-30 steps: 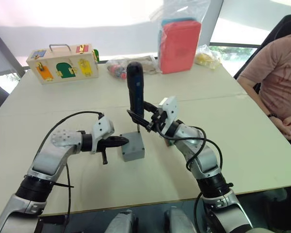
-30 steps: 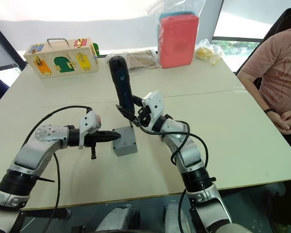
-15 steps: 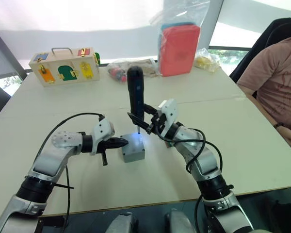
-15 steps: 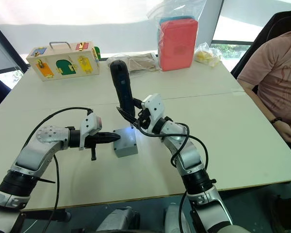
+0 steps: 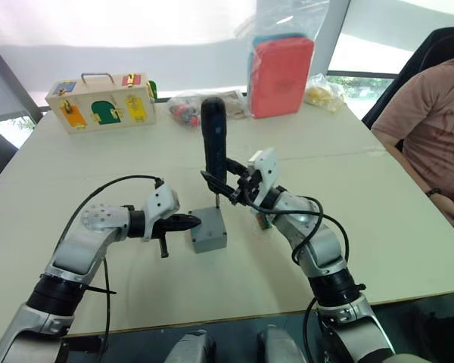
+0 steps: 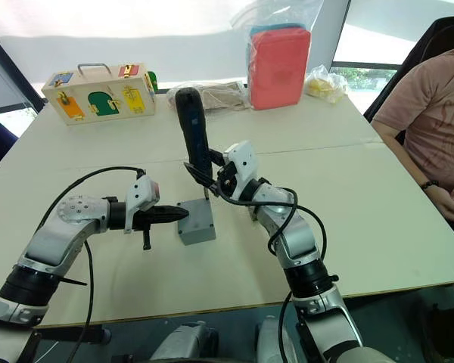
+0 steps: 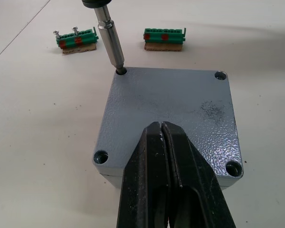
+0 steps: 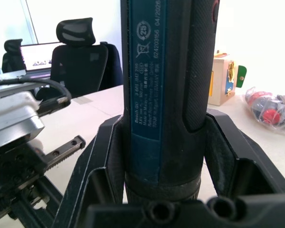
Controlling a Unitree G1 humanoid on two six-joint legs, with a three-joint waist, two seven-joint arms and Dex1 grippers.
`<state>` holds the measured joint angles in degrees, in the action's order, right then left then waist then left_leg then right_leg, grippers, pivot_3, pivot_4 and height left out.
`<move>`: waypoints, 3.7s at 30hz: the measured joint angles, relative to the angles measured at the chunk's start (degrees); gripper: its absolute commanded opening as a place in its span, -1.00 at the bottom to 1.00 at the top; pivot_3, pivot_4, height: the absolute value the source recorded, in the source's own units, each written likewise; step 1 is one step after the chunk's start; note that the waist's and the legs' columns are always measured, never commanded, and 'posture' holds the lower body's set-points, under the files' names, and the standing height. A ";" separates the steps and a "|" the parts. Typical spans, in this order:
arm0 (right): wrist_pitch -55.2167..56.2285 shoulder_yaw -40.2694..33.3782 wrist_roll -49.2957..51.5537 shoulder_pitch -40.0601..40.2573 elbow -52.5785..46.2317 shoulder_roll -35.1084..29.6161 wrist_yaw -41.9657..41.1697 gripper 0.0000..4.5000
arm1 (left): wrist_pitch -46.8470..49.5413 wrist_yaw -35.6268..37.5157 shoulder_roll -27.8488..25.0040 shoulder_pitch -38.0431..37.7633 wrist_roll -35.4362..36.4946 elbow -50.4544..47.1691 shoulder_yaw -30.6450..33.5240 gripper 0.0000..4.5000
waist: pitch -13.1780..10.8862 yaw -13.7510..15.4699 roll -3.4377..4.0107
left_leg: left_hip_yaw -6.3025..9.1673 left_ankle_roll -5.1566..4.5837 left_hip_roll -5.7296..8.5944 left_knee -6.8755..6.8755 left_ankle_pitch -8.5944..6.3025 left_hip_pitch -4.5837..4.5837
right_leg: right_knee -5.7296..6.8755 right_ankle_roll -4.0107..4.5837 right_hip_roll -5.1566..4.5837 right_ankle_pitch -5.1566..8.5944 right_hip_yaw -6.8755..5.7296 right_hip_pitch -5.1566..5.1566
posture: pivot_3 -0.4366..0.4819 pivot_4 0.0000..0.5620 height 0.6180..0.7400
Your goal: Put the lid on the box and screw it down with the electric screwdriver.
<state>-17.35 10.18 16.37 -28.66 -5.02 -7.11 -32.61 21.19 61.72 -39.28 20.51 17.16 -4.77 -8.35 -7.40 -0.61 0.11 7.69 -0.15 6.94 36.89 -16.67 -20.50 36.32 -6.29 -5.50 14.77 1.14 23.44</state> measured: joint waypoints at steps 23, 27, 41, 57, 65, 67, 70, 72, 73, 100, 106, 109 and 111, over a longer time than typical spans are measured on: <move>-68.36 -5.42 11.94 -23.23 0.53 -33.86 14.04 -0.15 | 15.13 1.91 -7.59 6.40 16.20 -16.00 10.52 -1.00 | -1.53 -0.62 0.00 | -0.17 0.58 0.02 0.25 0.37 -2.02 | 0.54 0.08 -0.20 -0.06 0.13 1.99 | -0.05 -0.47 1.00; -71.89 2.04 11.27 -25.45 9.05 -37.01 10.03 -0.15 | 15.93 1.94 -9.18 5.89 17.84 -17.58 12.08 -1.00 | -1.61 -0.44 -0.06 | -0.19 0.61 0.01 0.32 0.39 -2.01 | 0.61 0.08 -0.19 -0.07 0.14 1.97 | -0.05 -0.47 1.00; -74.80 10.63 8.69 -29.43 20.04 -35.19 6.30 0.27 | 15.67 -0.54 -10.71 1.98 18.56 -20.83 13.75 -1.00 | -1.86 -0.25 -0.22 | -0.18 0.63 0.00 0.45 0.40 -1.97 | 0.63 0.13 -0.15 -0.12 0.13 1.90 | -0.05 -0.47 1.00; -53.03 6.80 5.43 -31.83 1.52 -35.66 0.48 0.97 | 16.74 -2.70 -13.97 -1.14 18.37 -18.74 16.77 -1.00 | -1.90 -0.22 -0.22 | -0.18 0.67 -0.07 0.41 0.42 -1.98 | 0.67 0.13 -0.09 -0.12 0.07 1.95 | -0.05 -0.47 1.00; -35.57 7.37 3.54 -16.05 -4.76 -26.66 -2.32 -0.18 | 11.97 -3.42 -13.66 -10.53 12.98 -16.05 15.94 -1.00 | -1.90 -0.05 -0.29 | -0.19 0.68 -0.08 0.44 0.43 -1.96 | 0.72 0.15 -0.10 -0.13 0.10 1.93 | -0.05 -0.47 1.00; -34.09 8.43 2.50 -13.58 -6.28 -25.37 -2.32 -0.55 | 10.77 -4.01 -12.57 -11.53 11.62 -15.52 15.46 -1.00 | -1.90 0.01 -0.29 | -0.18 0.68 -0.08 0.49 0.43 -1.95 | 0.74 0.17 -0.10 -0.14 0.10 1.90 | -0.05 -0.47 1.00; -33.01 10.00 1.40 -11.61 -7.13 -23.80 -2.17 -0.98 | 10.13 -4.67 -10.99 -11.79 10.43 -14.31 13.72 -1.00 | -1.90 -0.06 -0.29 | -0.17 0.68 -0.08 0.48 0.43 -1.95 | 0.75 0.17 -0.09 -0.15 0.09 1.91 | -0.05 -0.47 1.00; -32.10 10.68 0.21 -10.47 -7.65 -23.35 -2.09 -0.98 | 8.85 -5.01 -9.55 -11.71 9.27 -12.97 13.02 -1.00 | -1.89 -0.04 -0.30 | -0.17 0.68 -0.09 0.47 0.43 -1.93 | 0.75 0.17 -0.09 -0.14 0.08 1.90 | -0.05 -0.47 1.00; -31.59 11.33 -0.47 -9.29 -8.04 -23.17 -2.13 -0.98 | 7.84 -5.11 -8.67 -11.58 8.26 -11.60 11.74 -1.00 | -1.89 -0.04 -0.31 | -0.16 0.68 -0.08 0.46 0.43 -1.93 | 0.74 0.17 -0.09 -0.15 0.08 1.90 | -0.05 -0.47 1.00; -35.11 17.08 -3.17 -2.94 -13.35 -23.07 -11.92 -0.98 | -3.10 -0.60 6.27 8.07 -3.35 15.73 -0.97 -1.00 | -1.83 -0.27 -0.41 | -0.07 0.71 -0.01 0.60 0.44 -1.92 | 0.81 0.16 -0.10 -0.15 -0.07 1.87 | -0.05 -0.47 1.00; -36.20 17.63 -3.25 -3.09 -15.07 -23.89 -12.31 -0.98 | -4.57 1.26 6.03 8.45 -4.34 17.22 -1.70 -1.00 | -1.83 -0.19 -0.41 | -0.07 0.71 -0.01 0.64 0.45 -1.93 | 0.83 0.16 -0.10 -0.15 -0.07 1.87 | -0.05 -0.47 1.00; -36.09 17.11 -3.41 -4.89 -15.68 -26.23 -13.09 -0.98 | -5.26 3.15 4.71 8.21 -4.51 17.40 -1.72 -1.00 | -1.83 -0.17 -0.41 | -0.08 0.70 0.00 0.67 0.44 -1.93 | 0.83 0.16 -0.11 -0.15 -0.07 1.86 | -0.05 -0.47 1.00; -35.90 14.83 -3.15 -6.27 -16.19 -28.16 -14.08 -0.98 | -5.22 4.44 2.64 6.71 -4.12 16.63 -1.38 -1.00 | -1.83 -0.30 -0.41 | -0.08 0.69 0.00 0.65 0.44 -1.93 | 0.83 0.16 -0.11 -0.15 -0.06 1.87 | -0.05 -0.47 1.00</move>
<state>-53.25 25.01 13.22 -34.93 -21.21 -35.27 -46.69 15.97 66.16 -36.64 27.22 13.04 11.86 -9.72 -9.23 -0.90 -0.30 7.61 0.54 6.94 37.54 -16.23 -22.44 37.15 -6.13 -5.61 14.62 1.08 25.31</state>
